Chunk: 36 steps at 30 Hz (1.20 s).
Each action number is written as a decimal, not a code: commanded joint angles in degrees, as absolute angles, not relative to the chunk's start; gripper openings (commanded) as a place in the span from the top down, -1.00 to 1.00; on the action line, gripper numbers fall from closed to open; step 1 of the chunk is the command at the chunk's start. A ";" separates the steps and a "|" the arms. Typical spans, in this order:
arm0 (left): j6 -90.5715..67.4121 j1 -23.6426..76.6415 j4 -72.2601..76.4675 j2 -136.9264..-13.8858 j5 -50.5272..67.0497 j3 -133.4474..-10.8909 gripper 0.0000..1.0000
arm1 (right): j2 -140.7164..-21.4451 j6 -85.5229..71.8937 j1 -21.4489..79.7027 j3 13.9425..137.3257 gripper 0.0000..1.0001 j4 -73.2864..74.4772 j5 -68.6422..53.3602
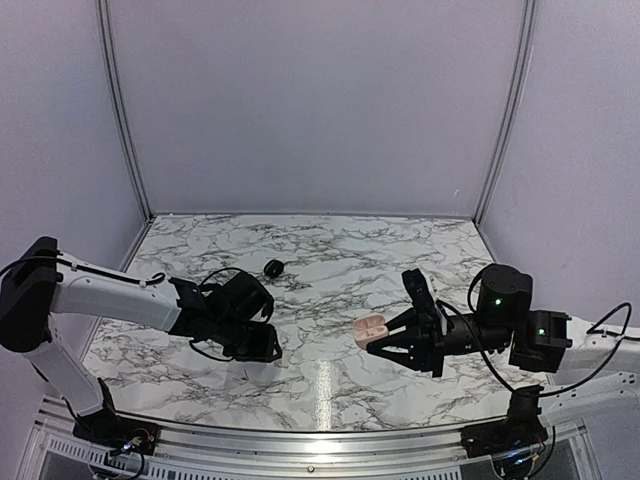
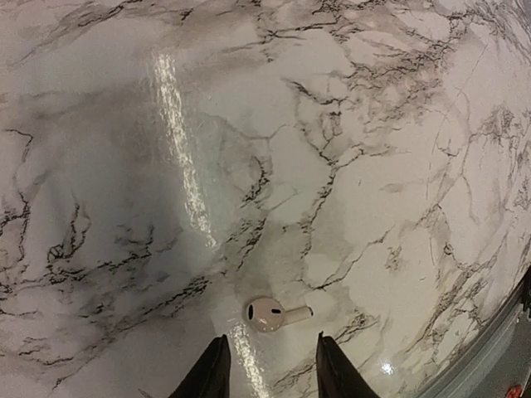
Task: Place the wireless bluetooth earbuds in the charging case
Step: Pick up the left earbud from the center of the board.
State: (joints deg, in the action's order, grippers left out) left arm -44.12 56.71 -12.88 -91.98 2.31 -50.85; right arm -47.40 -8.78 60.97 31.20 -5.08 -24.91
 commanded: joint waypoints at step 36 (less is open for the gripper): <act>-39.48 60.73 -14.87 -103.45 -2.22 -58.81 0.59 | -47.10 -8.87 61.44 31.82 1.00 -3.42 -23.55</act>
